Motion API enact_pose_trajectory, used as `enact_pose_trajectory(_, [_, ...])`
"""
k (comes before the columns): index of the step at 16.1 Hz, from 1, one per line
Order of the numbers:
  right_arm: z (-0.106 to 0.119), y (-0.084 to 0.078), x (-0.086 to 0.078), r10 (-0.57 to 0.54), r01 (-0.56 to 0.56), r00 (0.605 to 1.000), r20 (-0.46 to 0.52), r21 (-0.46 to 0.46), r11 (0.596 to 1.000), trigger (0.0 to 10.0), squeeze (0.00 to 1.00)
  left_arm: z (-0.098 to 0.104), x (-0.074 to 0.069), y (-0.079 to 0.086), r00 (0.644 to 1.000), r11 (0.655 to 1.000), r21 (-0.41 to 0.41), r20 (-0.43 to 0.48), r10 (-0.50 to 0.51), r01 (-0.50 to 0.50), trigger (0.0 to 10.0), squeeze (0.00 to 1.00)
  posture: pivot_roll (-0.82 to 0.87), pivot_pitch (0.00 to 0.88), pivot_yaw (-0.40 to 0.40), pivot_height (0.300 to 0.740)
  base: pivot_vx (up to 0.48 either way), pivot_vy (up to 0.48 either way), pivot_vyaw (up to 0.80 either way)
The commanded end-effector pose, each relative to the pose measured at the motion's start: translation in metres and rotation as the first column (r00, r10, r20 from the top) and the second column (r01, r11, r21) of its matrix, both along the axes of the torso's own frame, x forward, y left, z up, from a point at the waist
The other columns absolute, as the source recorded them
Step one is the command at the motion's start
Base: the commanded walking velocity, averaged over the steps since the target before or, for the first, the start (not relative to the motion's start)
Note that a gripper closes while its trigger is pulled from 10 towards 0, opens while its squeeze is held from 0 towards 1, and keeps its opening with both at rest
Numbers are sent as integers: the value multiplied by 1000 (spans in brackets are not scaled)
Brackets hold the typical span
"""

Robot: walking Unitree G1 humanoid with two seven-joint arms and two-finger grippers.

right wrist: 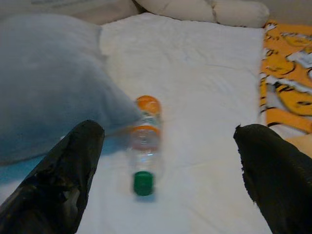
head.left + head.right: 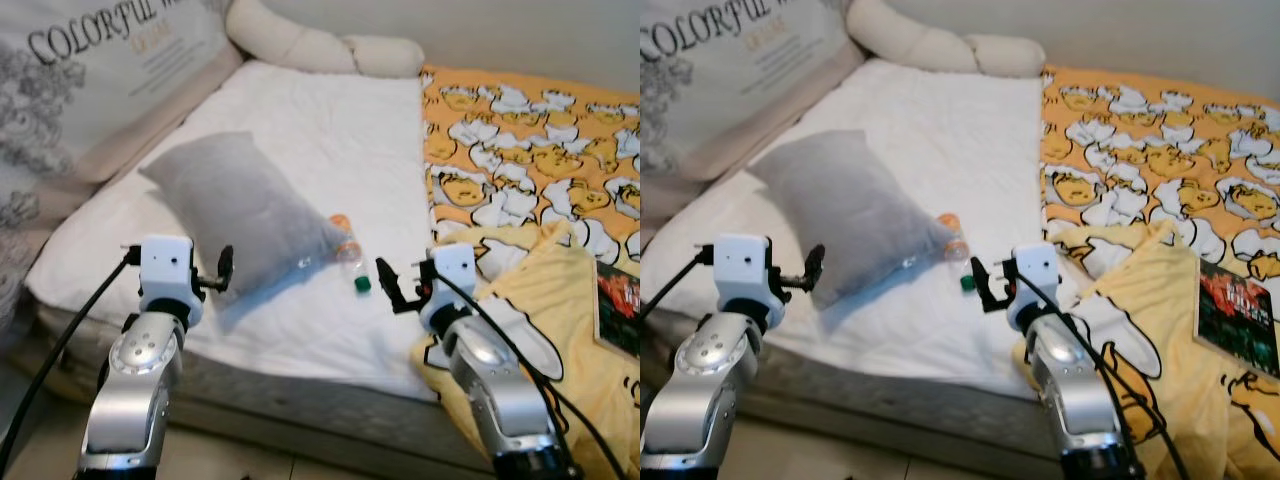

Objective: Clean up the room

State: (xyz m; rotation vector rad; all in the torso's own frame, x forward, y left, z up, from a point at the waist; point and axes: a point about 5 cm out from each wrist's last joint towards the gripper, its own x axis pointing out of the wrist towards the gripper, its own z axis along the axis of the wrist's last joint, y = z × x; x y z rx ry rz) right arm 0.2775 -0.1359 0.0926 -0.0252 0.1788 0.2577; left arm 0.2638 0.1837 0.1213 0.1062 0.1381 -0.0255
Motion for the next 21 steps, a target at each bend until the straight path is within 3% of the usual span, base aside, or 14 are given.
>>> enact_pose_trajectory(1, [2,-4,2,9,-8,1000,5,-32,999,10000,0,2,2,-9,999,999,1,12,-39,39,10000,0,-16,0,-12,740,356,0,800])
enact_pose_trajectory(5, [-3,-7,1,-46,47,998,-37,30,998,10000,0,3,3,-10,998,998,12,10,-60,60,10000,0,-17,0,-2,740,344,0,347])
enact_pose_trajectory(7, [-4,-12,4,-61,62,997,-53,2,998,10000,0,2,3,-13,997,996,20,6,-82,82,10000,0,-21,0,5,740,323,0,0])
enact_pose_trajectory(10, [-7,-10,17,-20,10,986,-167,-64,998,10000,0,8,8,-24,971,971,-17,12,-238,238,10000,0,-21,0,6,740,0,0,0])
enact_pose_trajectory(14, [-19,-7,29,12,-41,932,-362,-73,996,10000,0,8,4,-30,896,896,37,-52,-440,443,10000,0,-15,0,-1,740,0,0,0])
enact_pose_trajectory(17, [-18,-2,48,60,-81,891,-450,-28,996,10000,0,12,2,-33,776,776,72,-145,-614,627,10000,0,-1,0,-6,740,0,0,0])
enact_pose_trajectory(19, [-16,0,63,45,-82,897,-439,-64,995,10000,0,17,4,-33,720,716,97,-186,-669,691,10000,0,3,0,-2,740,0,0,0])
enact_pose_trajectory(21, [-13,0,74,17,-62,905,-425,-93,994,10000,0,22,6,-32,698,694,104,-203,-687,713,10000,0,4,0,4,740,0,0,0])
